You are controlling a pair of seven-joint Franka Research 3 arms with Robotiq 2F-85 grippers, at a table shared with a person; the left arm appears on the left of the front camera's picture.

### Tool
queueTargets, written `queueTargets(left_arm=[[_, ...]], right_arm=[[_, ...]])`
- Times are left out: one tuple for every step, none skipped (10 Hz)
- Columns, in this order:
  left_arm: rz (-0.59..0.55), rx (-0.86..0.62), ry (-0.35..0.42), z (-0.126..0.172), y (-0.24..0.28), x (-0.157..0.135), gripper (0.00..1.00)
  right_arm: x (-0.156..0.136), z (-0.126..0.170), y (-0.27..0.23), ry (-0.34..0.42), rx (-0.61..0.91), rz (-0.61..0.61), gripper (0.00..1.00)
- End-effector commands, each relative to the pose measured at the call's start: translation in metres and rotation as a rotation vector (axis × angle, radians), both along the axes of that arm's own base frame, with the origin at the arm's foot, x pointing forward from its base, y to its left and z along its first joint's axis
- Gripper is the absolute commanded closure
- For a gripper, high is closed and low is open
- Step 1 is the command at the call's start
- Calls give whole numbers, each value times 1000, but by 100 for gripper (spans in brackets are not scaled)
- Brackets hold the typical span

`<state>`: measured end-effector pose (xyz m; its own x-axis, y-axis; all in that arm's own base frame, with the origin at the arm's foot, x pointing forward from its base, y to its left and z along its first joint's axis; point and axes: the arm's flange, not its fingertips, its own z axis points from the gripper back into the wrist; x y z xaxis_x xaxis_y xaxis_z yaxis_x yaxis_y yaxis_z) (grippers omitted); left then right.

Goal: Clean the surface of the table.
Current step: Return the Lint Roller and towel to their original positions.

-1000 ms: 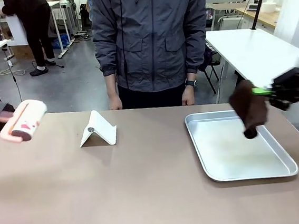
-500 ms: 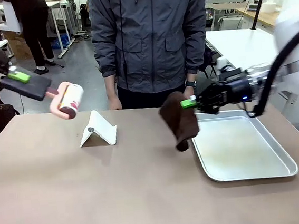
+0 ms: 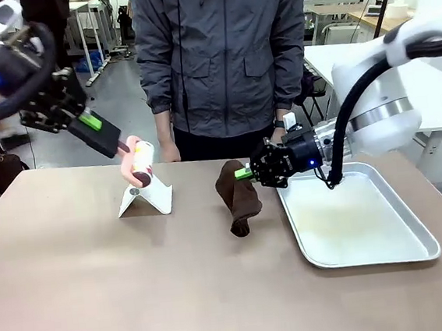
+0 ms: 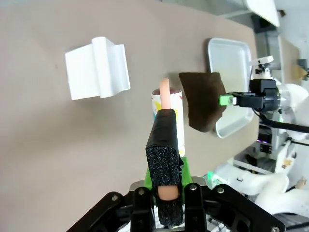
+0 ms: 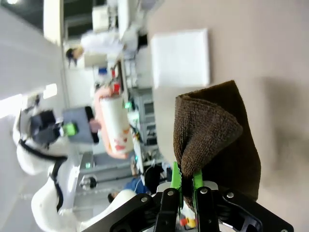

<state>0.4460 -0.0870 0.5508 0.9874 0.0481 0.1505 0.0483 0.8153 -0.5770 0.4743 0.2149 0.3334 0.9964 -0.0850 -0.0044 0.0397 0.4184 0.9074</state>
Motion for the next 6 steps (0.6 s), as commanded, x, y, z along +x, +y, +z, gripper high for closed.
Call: queueTargets(left_arm=[[45, 54, 25, 0, -22, 18, 78], [45, 64, 44, -5, -32, 24, 78], [63, 82, 45, -13, -38, 31, 78], [89, 91, 42, -18, -41, 36, 78], [81, 89, 50, -24, -45, 40, 78], [65, 97, 31, -27, -47, 43, 78]], right_arm=[[18, -10, 7, 45, -31, -115, 90], [23, -22, 4, 58, -64, -131, 90], [24, -30, 0, 55, -92, -138, 90], [24, -34, -2, 48, -117, -130, 90], [23, -35, -5, 37, -128, -106, 90], [22, -35, -6, 39, -140, -84, 90]])
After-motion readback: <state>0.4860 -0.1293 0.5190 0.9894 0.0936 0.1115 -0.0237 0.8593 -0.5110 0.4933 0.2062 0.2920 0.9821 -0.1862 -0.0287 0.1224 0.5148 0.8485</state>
